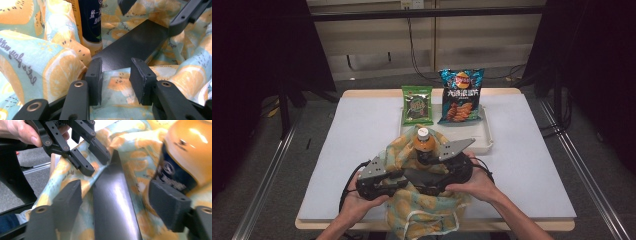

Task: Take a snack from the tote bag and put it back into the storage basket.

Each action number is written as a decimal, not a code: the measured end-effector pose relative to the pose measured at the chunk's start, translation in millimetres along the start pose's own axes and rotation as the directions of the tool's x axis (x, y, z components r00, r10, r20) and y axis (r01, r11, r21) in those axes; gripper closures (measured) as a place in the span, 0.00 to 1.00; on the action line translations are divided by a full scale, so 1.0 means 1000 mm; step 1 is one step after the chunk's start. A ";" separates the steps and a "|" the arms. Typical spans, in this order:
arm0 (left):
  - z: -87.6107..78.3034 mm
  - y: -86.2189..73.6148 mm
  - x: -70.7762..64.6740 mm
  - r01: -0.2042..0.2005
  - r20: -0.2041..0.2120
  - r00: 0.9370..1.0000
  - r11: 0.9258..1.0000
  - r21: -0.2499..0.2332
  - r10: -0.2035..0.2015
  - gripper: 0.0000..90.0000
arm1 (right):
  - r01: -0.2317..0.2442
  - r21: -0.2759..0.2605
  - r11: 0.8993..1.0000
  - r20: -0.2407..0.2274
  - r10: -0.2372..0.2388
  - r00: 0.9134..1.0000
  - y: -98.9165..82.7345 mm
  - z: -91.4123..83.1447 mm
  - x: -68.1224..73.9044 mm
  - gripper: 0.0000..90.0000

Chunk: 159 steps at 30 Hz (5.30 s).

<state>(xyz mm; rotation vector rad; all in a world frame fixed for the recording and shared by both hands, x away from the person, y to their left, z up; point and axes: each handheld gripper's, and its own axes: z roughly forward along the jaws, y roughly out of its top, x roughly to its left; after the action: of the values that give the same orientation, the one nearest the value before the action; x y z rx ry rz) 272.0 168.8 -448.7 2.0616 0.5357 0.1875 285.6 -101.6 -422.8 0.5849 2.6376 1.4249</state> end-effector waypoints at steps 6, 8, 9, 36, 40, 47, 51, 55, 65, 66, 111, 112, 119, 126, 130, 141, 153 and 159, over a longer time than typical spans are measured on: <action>-0.001 0.000 0.000 0.006 -0.001 1.000 1.000 -0.001 -0.006 0.70 | 0.007 0.081 0.997 -0.005 -0.006 1.000 -0.012 0.022 0.001 0.35; -0.002 0.000 0.001 0.013 0.003 1.000 1.000 0.001 -0.013 0.70 | 0.012 0.101 0.995 -0.001 -0.012 1.000 -0.016 0.026 0.001 0.35; -0.003 0.000 0.002 0.015 0.003 1.000 1.000 0.004 -0.015 0.70 | 0.018 0.118 0.993 0.007 -0.018 1.000 -0.017 0.028 0.002 0.35; -0.042 -0.014 0.026 0.109 -0.068 0.991 0.993 -0.048 -0.112 0.62 | 0.062 0.114 0.992 0.031 -0.066 0.997 -0.022 0.017 0.003 0.48; -0.046 -0.013 0.026 0.104 -0.029 0.994 0.993 -0.052 -0.105 0.84 | 0.070 0.099 0.993 0.029 -0.073 0.997 -0.022 0.011 0.005 0.48; -0.045 -0.012 0.024 0.111 -0.008 0.994 0.994 -0.024 -0.111 1.00 | 0.069 0.072 0.995 0.042 -0.073 0.996 -0.020 0.001 0.006 0.48; -0.043 -0.016 0.026 0.118 -0.024 0.993 0.993 0.014 -0.117 1.00 | 0.050 0.035 0.998 0.045 -0.051 0.998 -0.019 -0.008 0.004 0.48; -0.039 -0.017 0.025 0.130 0.005 0.991 0.991 0.002 -0.130 1.00 | 0.051 0.007 0.999 0.048 -0.051 0.998 -0.013 -0.012 0.004 0.48; -0.039 -0.010 0.011 0.111 0.080 0.991 0.992 -0.057 -0.107 0.99 | 0.034 -0.066 0.997 0.033 -0.032 0.999 0.011 -0.016 0.002 0.48; -0.041 -0.007 0.007 0.103 0.095 0.991 0.992 -0.079 -0.095 0.96 | 0.032 -0.069 0.997 0.035 -0.029 0.999 0.012 -0.017 0.002 0.48; 0.017 0.015 -0.037 0.040 0.256 0.967 0.997 -0.060 -0.024 0.80 | -0.038 -0.124 0.992 0.088 0.049 0.995 0.054 -0.011 -0.009 0.48; 0.017 0.015 -0.037 0.040 0.256 0.967 0.997 -0.060 -0.024 0.76 | -0.039 -0.121 0.992 0.084 0.049 0.995 0.052 -0.009 -0.009 0.48; 0.034 0.031 -0.045 0.082 0.245 0.968 0.990 -0.116 -0.051 0.59 | -0.052 -0.116 0.992 0.082 0.062 0.995 0.046 -0.005 -0.011 0.48; 0.053 0.030 -0.053 0.039 0.268 0.963 0.998 -0.050 -0.024 1.00 | -0.049 -0.109 0.993 0.075 0.058 0.995 0.046 -0.003 -0.010 0.48; 0.061 0.025 -0.058 0.015 0.271 0.962 1.000 -0.004 -0.013 1.00 | -0.049 -0.105 0.993 0.076 0.057 0.995 0.048 -0.002 -0.007 0.48; 0.063 0.019 -0.053 0.011 0.257 0.966 1.000 0.028 -0.018 1.00 | -0.051 -0.142 0.988 0.071 0.062 0.996 0.062 -0.012 -0.005 0.48; 0.069 0.012 -0.046 -0.006 0.225 0.974 0.997 0.073 -0.010 1.00 | -0.064 -0.186 0.980 0.083 0.081 0.993 0.076 -0.041 -0.003 0.48; 0.058 0.012 -0.042 0.012 0.227 0.974 0.999 0.033 -0.020 0.93 | -0.046 -0.170 0.984 0.083 0.061 0.995 0.073 -0.052 -0.004 0.48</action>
<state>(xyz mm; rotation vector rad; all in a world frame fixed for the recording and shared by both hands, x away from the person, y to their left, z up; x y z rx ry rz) 257.8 99.3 -465.6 2.0750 0.4162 -0.0667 297.0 -108.4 -334.1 0.6874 2.4223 1.5781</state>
